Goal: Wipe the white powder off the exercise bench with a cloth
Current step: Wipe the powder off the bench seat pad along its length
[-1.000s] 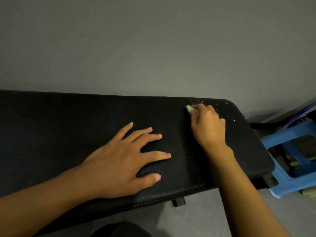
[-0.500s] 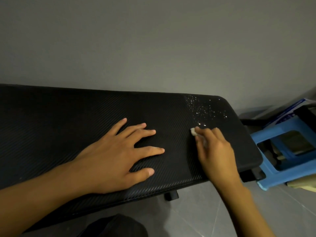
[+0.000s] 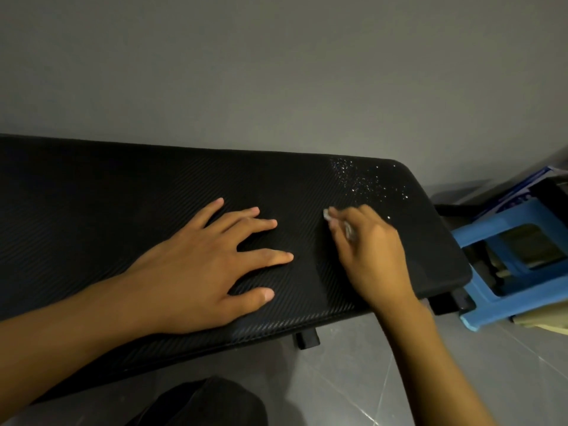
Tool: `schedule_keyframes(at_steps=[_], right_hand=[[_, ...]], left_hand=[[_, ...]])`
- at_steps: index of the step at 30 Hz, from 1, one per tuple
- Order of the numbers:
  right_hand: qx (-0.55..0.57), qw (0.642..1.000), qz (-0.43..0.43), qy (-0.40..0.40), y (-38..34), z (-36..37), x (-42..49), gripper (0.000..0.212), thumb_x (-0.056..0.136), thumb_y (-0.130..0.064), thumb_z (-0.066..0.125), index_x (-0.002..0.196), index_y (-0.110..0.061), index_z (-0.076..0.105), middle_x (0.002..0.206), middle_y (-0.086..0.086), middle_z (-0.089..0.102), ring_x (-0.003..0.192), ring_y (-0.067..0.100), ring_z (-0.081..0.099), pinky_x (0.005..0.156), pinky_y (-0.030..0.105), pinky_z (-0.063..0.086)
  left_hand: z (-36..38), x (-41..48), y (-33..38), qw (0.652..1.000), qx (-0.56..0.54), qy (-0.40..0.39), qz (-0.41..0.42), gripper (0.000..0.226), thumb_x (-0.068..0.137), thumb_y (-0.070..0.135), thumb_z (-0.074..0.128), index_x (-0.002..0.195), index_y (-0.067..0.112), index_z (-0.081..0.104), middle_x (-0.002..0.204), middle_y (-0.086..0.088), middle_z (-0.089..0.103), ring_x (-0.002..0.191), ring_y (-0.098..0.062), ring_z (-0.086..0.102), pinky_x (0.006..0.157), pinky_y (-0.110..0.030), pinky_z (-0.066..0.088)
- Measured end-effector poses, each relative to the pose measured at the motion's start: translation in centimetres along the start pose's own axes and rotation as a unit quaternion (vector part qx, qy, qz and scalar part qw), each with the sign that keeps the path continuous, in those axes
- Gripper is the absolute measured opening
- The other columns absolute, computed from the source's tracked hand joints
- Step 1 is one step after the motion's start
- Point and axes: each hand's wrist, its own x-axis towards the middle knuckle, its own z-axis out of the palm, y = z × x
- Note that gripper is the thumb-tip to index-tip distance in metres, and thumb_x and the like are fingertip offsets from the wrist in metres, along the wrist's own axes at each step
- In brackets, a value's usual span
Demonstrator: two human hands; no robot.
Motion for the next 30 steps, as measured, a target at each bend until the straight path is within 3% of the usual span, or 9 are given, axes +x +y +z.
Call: schedule_keyframes(at_steps=[3, 8, 14, 20, 22, 26, 30], right_hand=[[-0.022, 0.999, 0.023, 0.002, 0.8, -1.4, -2.3, 0.020, 0.097, -0.038, 0.057, 0.113, -0.031, 0.068, 0.098, -0.011, 0.061, 0.082, 0.015, 0.062, 0.074, 0.049, 0.053], [-0.058, 0.988, 0.135, 0.038, 2.9, -1.2, 1.5, 0.026, 0.101, -0.035, 0.054, 0.119, -0.022, 0.065, 0.109, 0.002, 0.062, 0.092, 0.025, 0.063, 0.084, 0.052, 0.052], [-0.058, 0.994, 0.089, 0.039, 0.6, -1.4, -2.8, 0.016, 0.098, -0.032, 0.059, 0.109, -0.023, 0.066, 0.099, -0.003, 0.063, 0.079, 0.020, 0.063, 0.077, 0.049, 0.052], [-0.063, 0.980, 0.183, 0.051, 4.2, -1.3, 2.0, 0.025, 0.103, -0.032, 0.051, 0.118, -0.017, 0.065, 0.115, 0.007, 0.062, 0.098, 0.032, 0.063, 0.088, 0.050, 0.046], [-0.044, 0.983, 0.170, 0.053, 4.0, -1.2, 1.9, 0.025, 0.102, -0.031, 0.051, 0.118, -0.017, 0.065, 0.113, 0.008, 0.062, 0.096, 0.032, 0.063, 0.085, 0.051, 0.050], [-0.029, 0.998, 0.055, 0.025, 2.2, -1.8, -2.7, 0.021, 0.099, -0.031, 0.054, 0.115, -0.025, 0.067, 0.101, -0.006, 0.060, 0.085, 0.018, 0.062, 0.079, 0.045, 0.049], [-0.108, 0.991, 0.084, 0.006, 4.7, -3.0, -2.6, 0.021, 0.100, -0.034, 0.053, 0.116, -0.028, 0.065, 0.103, -0.004, 0.058, 0.092, 0.022, 0.062, 0.084, 0.048, 0.044]], left_hand=[[0.1, 0.0, 0.0, 1.000, -0.010, -0.002, -0.002, 0.059, 0.092, 0.076, 0.020, 0.149, 0.061, 0.022, 0.166, 0.012, 0.015, 0.155, -0.009, 0.001, 0.125, -0.052, 0.003], [0.1, -0.1, 0.0, 1.000, -0.010, 0.007, -0.002, 0.059, 0.093, 0.077, 0.020, 0.149, 0.061, 0.022, 0.166, 0.014, 0.015, 0.155, -0.008, 0.001, 0.126, -0.051, 0.004], [0.2, 0.0, -0.3, 1.000, -0.008, 0.005, 0.001, 0.058, 0.094, 0.077, 0.021, 0.149, 0.061, 0.023, 0.166, 0.013, 0.017, 0.155, -0.009, 0.004, 0.125, -0.050, 0.004], [0.0, 0.0, -0.2, 1.000, -0.012, 0.012, -0.002, 0.057, 0.092, 0.079, 0.020, 0.147, 0.064, 0.023, 0.164, 0.017, 0.018, 0.154, -0.005, 0.004, 0.126, -0.050, 0.006], [-0.1, 0.1, -0.2, 1.000, -0.006, 0.013, 0.000, 0.057, 0.092, 0.079, 0.020, 0.147, 0.064, 0.025, 0.163, 0.017, 0.020, 0.154, -0.005, 0.007, 0.125, -0.050, 0.008], [-0.1, 0.3, -0.4, 1.000, 0.002, 0.025, 0.010, 0.054, 0.092, 0.078, 0.027, 0.144, 0.063, 0.032, 0.160, 0.016, 0.028, 0.152, -0.007, 0.017, 0.123, -0.052, 0.017], [-0.3, 0.7, 0.0, 0.999, 0.026, 0.028, 0.016, 0.053, 0.093, 0.072, 0.035, 0.143, 0.056, 0.043, 0.155, 0.010, 0.039, 0.148, -0.013, 0.031, 0.120, -0.054, 0.026]])
